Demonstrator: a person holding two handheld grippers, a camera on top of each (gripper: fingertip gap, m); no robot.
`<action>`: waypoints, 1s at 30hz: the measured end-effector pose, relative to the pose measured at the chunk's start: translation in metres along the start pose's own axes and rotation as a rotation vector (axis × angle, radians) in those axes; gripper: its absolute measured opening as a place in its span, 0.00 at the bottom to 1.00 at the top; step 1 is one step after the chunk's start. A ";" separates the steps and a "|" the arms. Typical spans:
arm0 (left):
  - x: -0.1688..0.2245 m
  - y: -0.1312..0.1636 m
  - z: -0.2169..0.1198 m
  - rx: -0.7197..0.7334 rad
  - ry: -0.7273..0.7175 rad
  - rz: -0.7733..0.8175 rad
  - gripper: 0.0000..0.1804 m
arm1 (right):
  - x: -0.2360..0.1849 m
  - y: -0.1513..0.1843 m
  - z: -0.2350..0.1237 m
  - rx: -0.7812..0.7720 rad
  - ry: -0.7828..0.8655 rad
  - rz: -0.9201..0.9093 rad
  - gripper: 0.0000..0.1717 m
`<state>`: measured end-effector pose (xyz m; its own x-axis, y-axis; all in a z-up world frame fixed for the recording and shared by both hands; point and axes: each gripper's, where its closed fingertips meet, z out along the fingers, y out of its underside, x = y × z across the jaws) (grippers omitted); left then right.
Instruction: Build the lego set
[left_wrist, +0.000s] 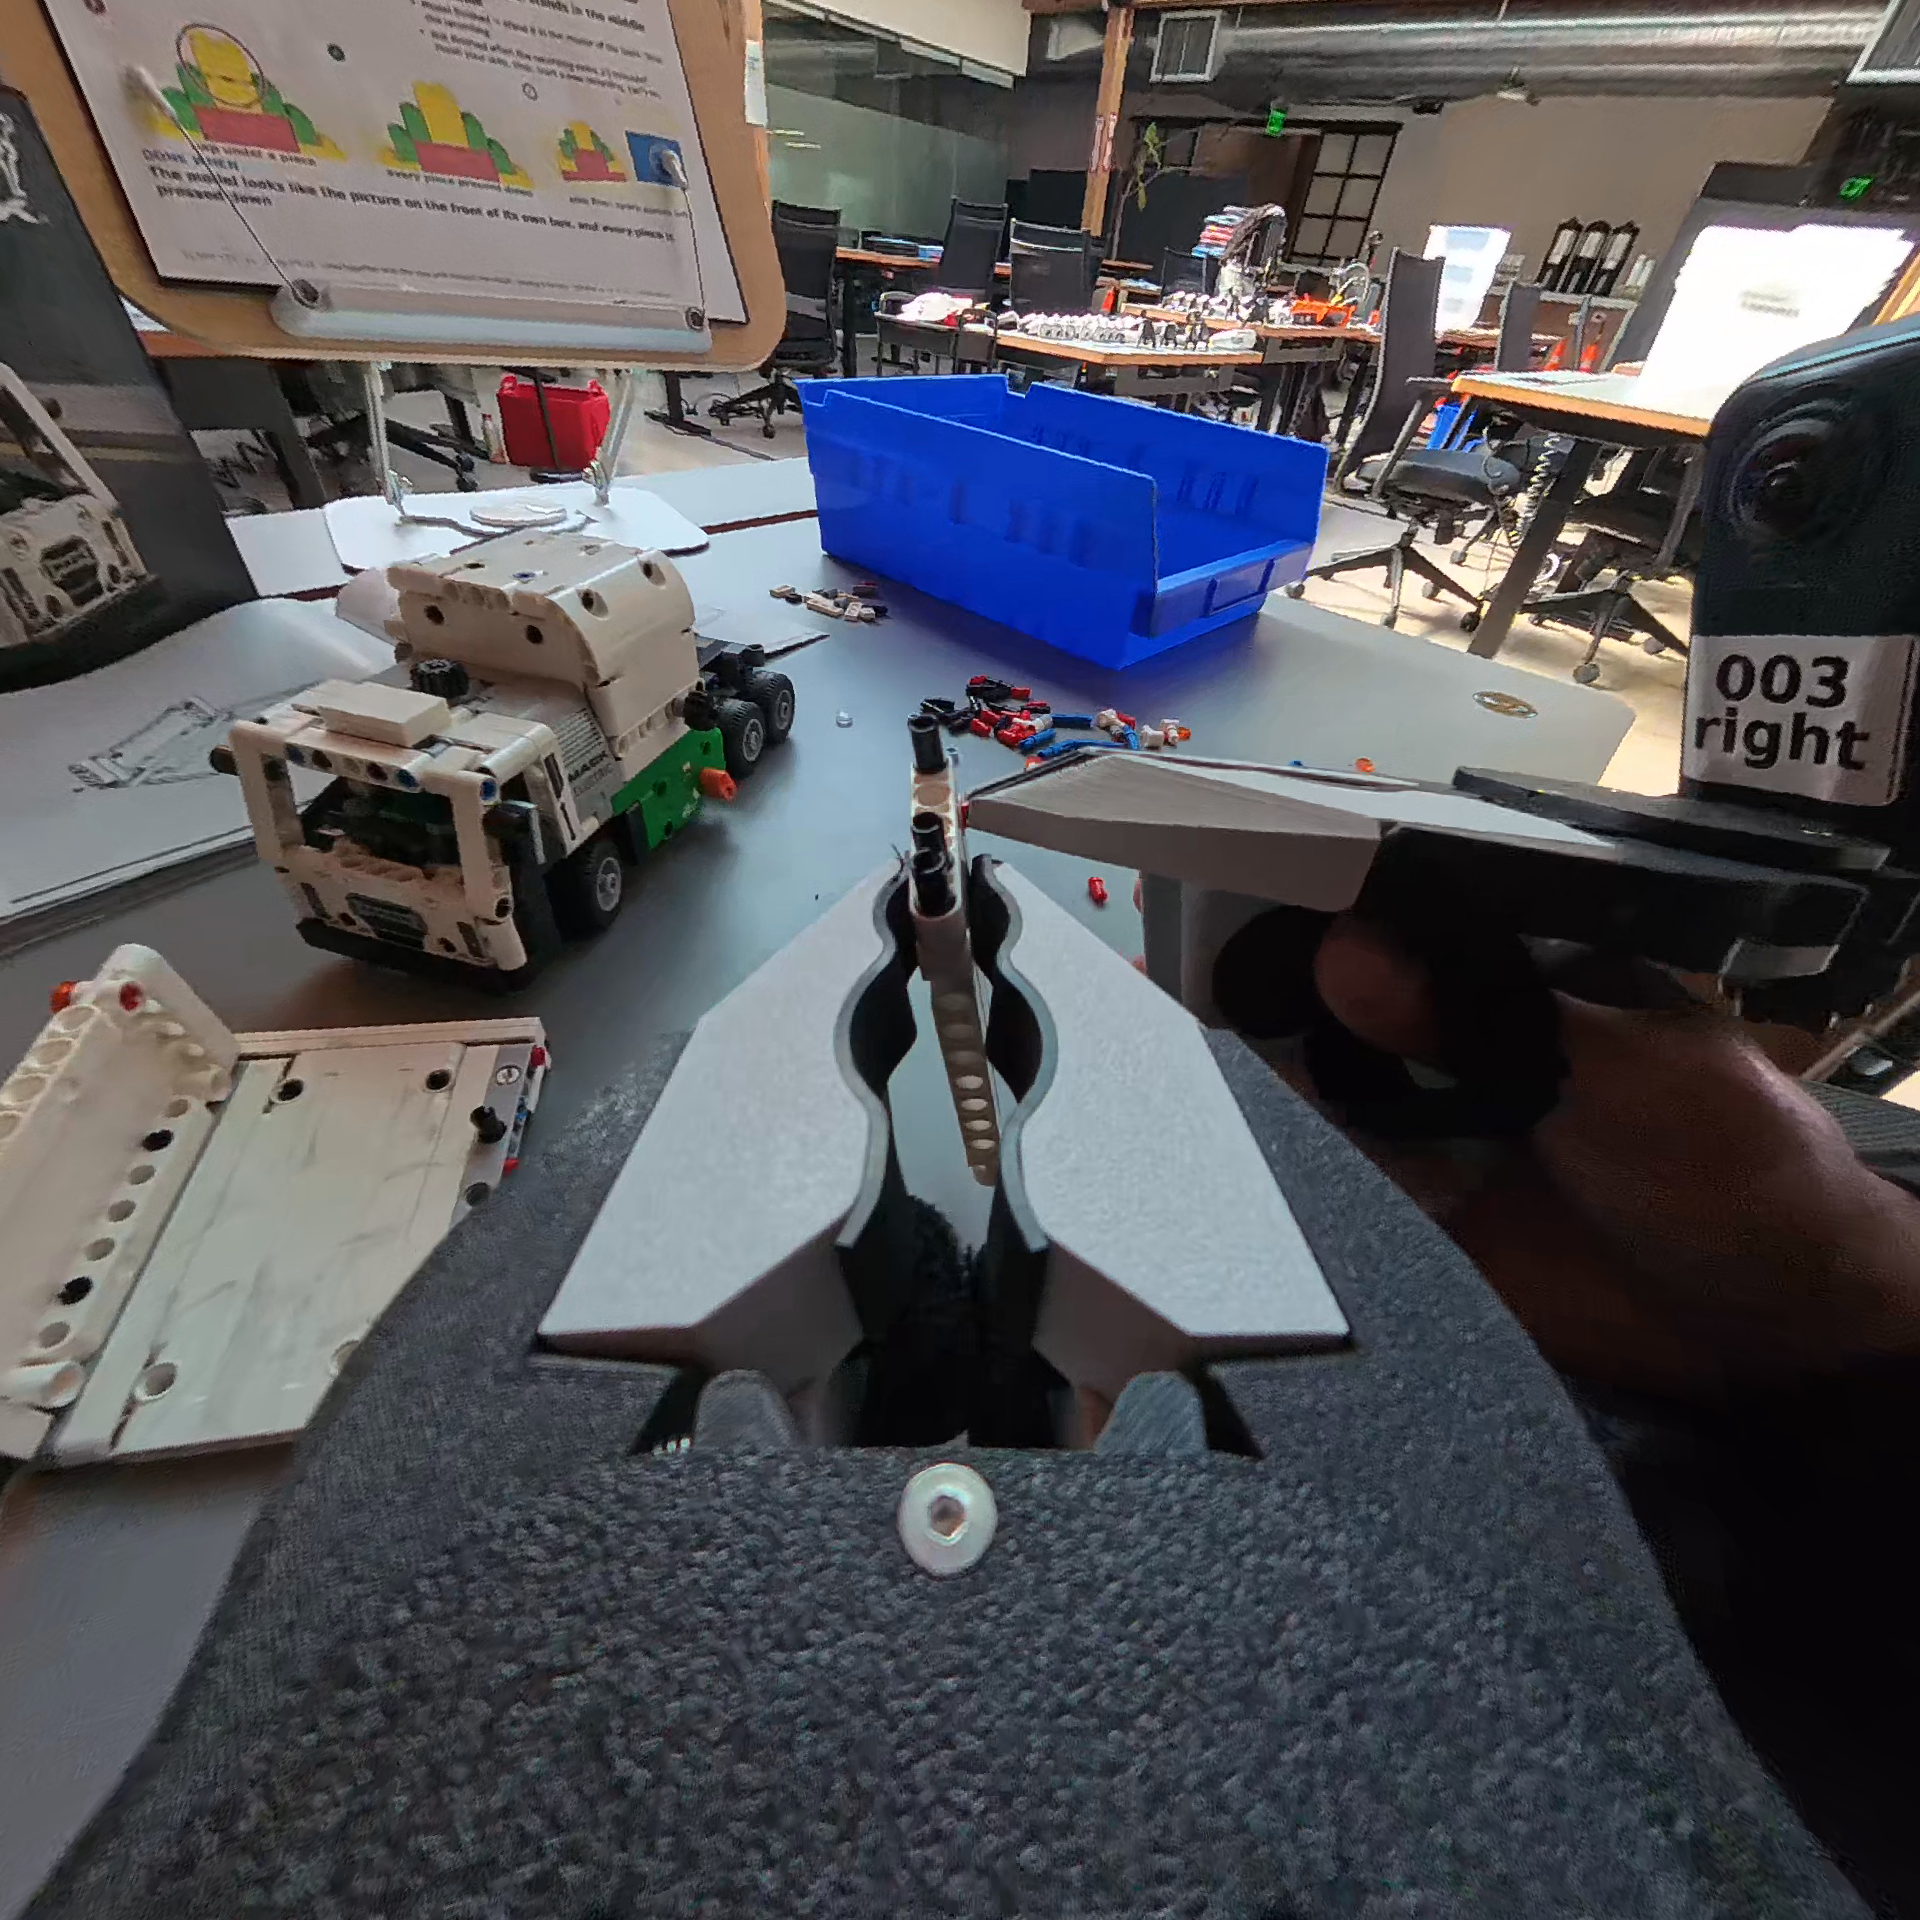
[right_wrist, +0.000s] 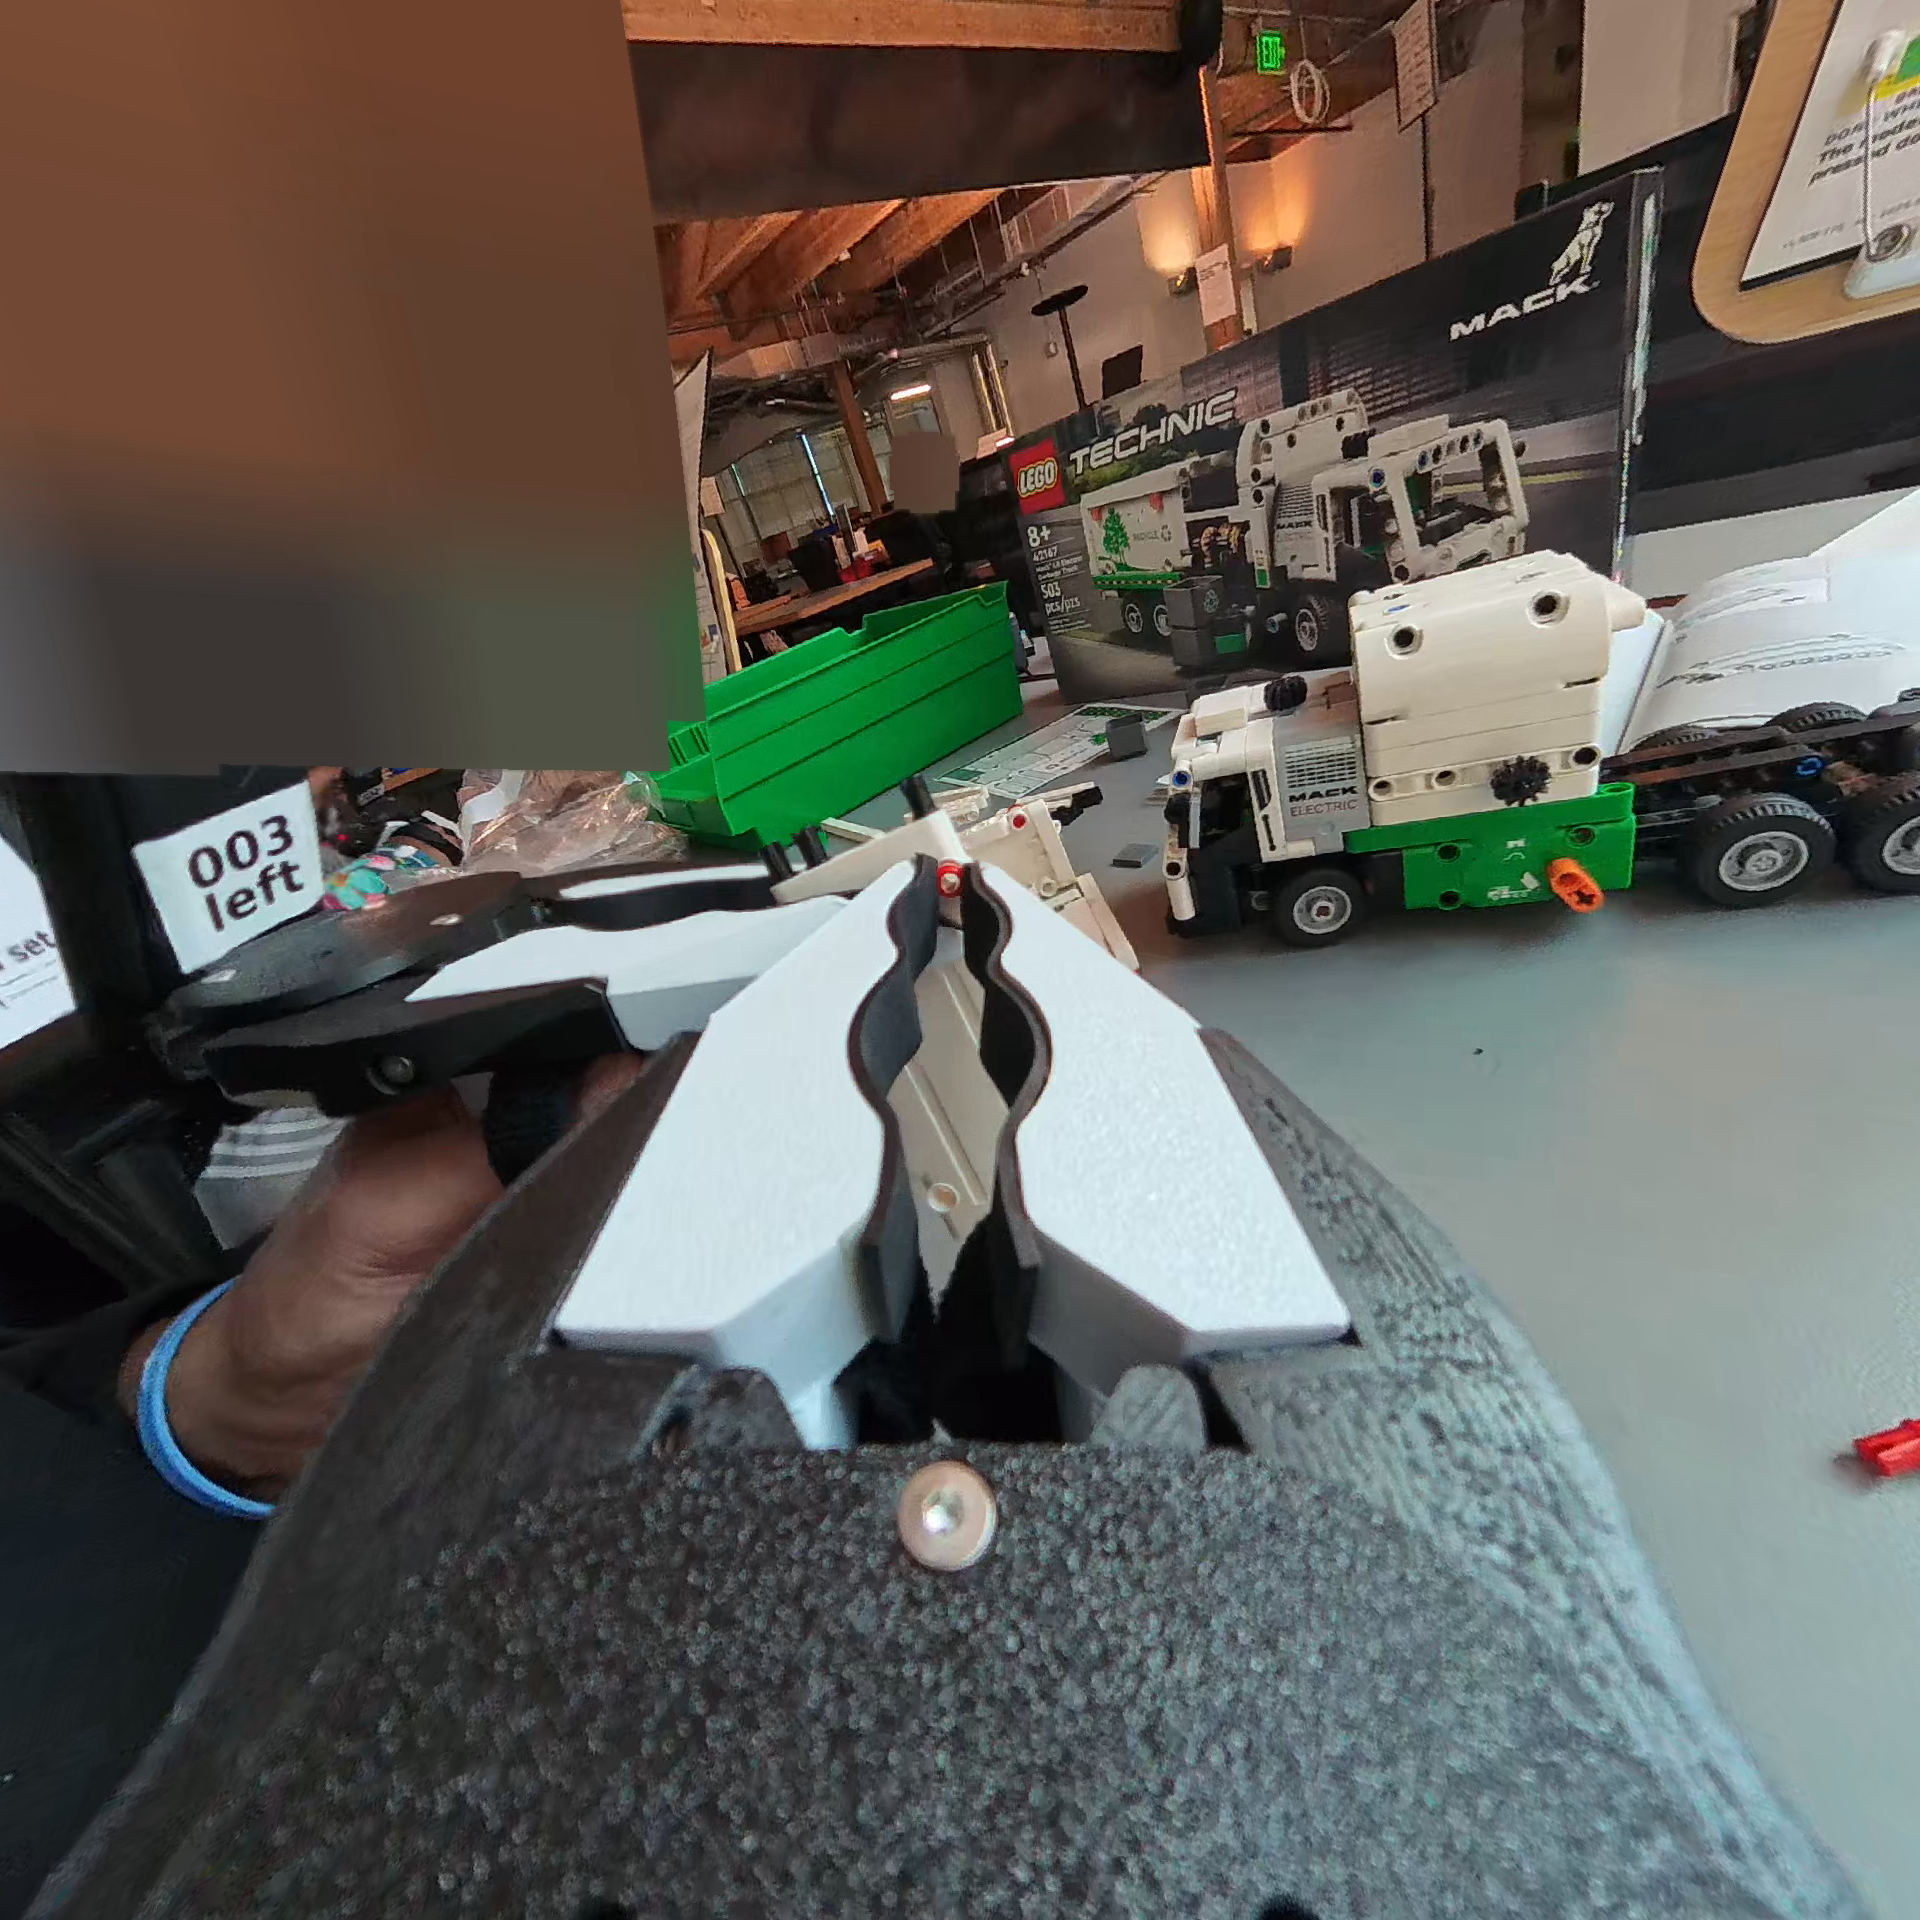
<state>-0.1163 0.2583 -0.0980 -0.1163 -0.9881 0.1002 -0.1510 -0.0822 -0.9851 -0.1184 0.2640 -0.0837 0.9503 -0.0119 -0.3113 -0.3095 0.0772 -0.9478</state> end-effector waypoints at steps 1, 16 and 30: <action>0.000 -0.001 0.000 0.006 -0.018 0.026 0.03 | 0.000 0.000 0.000 0.002 -0.004 0.030 0.02; -0.002 0.001 0.004 0.002 0.044 -0.149 0.03 | 0.003 0.001 0.004 -0.129 -0.032 -0.034 0.02; -0.005 0.011 0.002 -0.045 0.245 -0.737 0.03 | 0.008 0.017 0.012 -0.423 0.069 -0.191 0.04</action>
<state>-0.1152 0.2621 -0.1098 -0.1831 -0.6232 0.7603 -0.3122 -0.6965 -0.6461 -0.1153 0.2767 -0.1013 0.9914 -0.0542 -0.1189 -0.1303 -0.3457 -0.9292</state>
